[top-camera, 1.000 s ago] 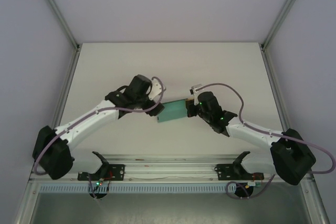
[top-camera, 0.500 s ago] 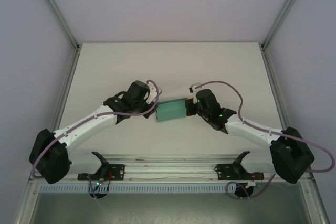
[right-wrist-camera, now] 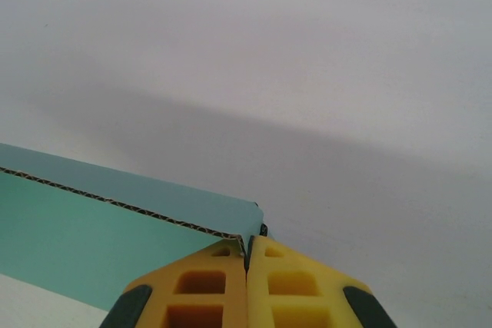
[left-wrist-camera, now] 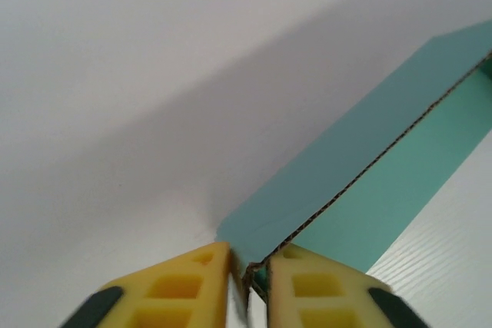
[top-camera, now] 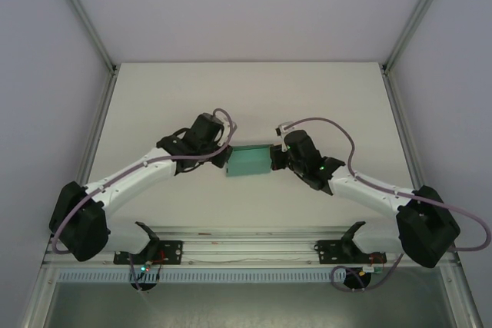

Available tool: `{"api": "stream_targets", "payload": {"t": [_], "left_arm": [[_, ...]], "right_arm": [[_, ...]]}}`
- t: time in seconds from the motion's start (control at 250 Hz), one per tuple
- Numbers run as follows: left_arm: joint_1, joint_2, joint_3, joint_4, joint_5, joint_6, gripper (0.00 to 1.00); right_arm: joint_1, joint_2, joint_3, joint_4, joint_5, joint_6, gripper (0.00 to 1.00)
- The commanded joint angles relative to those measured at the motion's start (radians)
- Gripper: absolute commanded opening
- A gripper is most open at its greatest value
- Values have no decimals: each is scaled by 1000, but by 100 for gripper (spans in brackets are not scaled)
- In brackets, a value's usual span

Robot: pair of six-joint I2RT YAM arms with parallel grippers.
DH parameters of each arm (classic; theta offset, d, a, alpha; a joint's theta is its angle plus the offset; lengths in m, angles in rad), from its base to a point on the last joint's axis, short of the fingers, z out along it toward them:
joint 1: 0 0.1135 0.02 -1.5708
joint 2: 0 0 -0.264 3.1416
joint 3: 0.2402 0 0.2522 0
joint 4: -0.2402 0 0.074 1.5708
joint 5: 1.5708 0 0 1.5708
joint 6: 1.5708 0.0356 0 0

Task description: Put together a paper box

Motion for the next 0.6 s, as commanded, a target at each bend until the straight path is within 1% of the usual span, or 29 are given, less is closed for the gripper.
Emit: {"api": "stream_targets", "payload": {"t": [0.0, 0.252, 0.444, 0.536, 0.596], "left_arm": [[-8, 17, 24, -51, 13, -110, 11], [-8, 48, 44, -75, 5, -176, 10], [-8, 73, 77, -147, -17, -347, 8], [-5, 79, 74, -155, 3, -421, 8], [-2, 90, 79, -146, 52, -435, 8]], "right_arm": [[21, 28, 1, -108, 18, 47, 0], [43, 34, 11, -139, 66, 58, 0], [107, 34, 20, -163, 160, 73, 0], [128, 43, 19, -155, 179, 95, 0], [135, 51, 12, -143, 177, 105, 0]]}}
